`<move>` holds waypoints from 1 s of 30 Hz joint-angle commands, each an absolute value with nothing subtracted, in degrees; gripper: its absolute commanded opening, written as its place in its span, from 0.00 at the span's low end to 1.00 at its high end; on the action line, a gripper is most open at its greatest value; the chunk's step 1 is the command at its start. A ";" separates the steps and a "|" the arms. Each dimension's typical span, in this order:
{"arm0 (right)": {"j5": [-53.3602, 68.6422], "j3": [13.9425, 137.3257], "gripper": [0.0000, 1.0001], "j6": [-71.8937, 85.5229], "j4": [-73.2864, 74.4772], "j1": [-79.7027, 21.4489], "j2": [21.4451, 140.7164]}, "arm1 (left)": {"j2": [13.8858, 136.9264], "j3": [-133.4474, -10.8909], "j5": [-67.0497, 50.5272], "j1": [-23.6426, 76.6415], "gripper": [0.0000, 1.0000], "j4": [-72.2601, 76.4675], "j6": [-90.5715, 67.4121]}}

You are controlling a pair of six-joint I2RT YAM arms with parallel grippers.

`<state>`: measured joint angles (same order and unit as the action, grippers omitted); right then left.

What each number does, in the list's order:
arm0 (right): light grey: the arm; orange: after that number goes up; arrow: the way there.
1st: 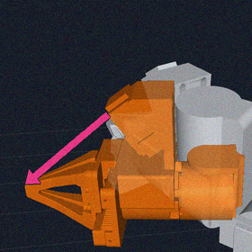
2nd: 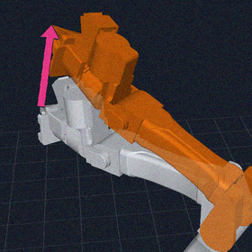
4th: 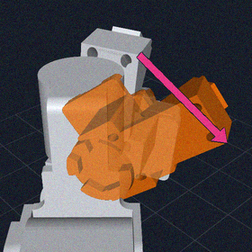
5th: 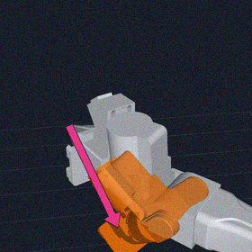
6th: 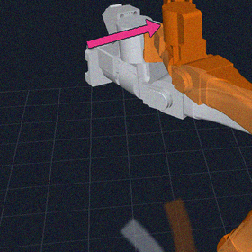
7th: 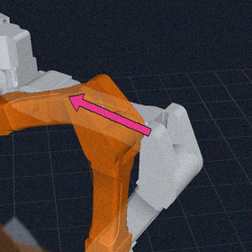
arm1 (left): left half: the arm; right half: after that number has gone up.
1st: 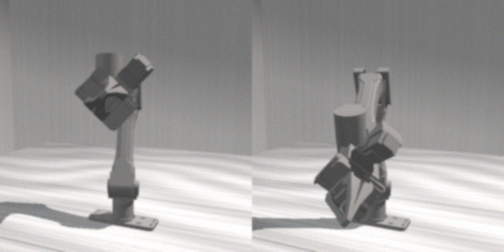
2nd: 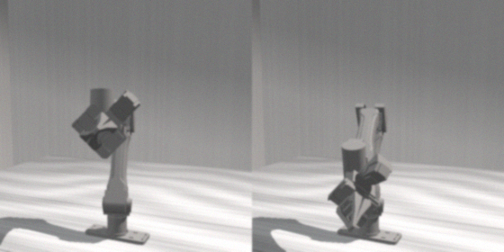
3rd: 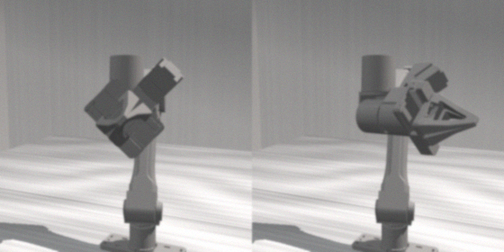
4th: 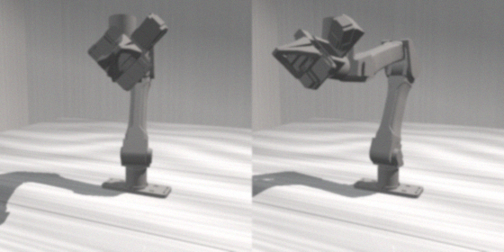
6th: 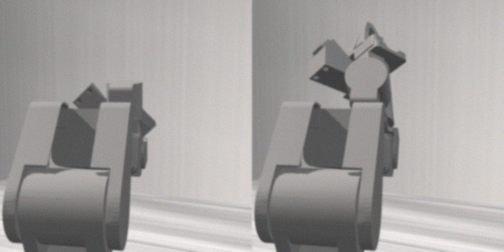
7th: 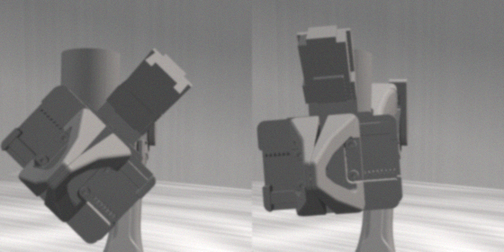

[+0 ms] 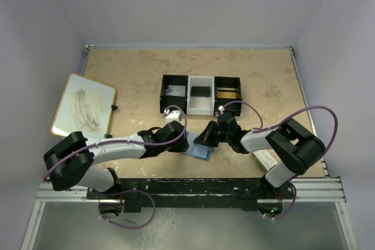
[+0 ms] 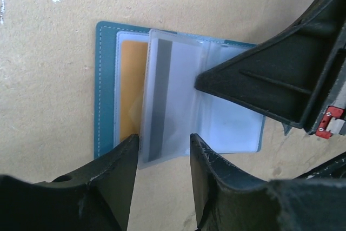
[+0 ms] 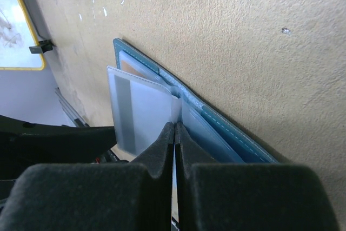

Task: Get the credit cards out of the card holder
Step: Adjust the card holder at the center of the board.

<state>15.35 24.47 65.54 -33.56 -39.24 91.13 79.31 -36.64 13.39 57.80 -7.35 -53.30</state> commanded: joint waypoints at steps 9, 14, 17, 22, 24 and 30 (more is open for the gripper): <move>13.27 22.51 0.00 63.48 -27.79 -39.38 93.13 | 77.68 -36.10 11.01 57.56 0.30 0.50 -56.24; 14.41 23.66 0.07 61.66 -26.55 -39.38 88.94 | 79.20 -37.31 10.16 57.57 0.25 0.30 -55.74; 13.43 25.89 0.15 60.21 -21.51 -39.38 84.91 | 79.50 -37.36 10.06 57.57 0.23 0.51 -55.55; 10.88 28.85 0.32 57.79 -14.48 -39.33 78.18 | 79.82 -37.66 9.10 57.57 0.24 1.10 -55.27; 8.95 30.51 0.32 56.91 -9.22 -39.32 76.01 | 80.33 -38.04 8.05 57.52 0.24 1.38 -54.91; -1.40 32.26 0.32 58.04 4.41 -39.25 68.61 | 82.11 -39.00 4.91 57.69 0.27 3.15 -54.09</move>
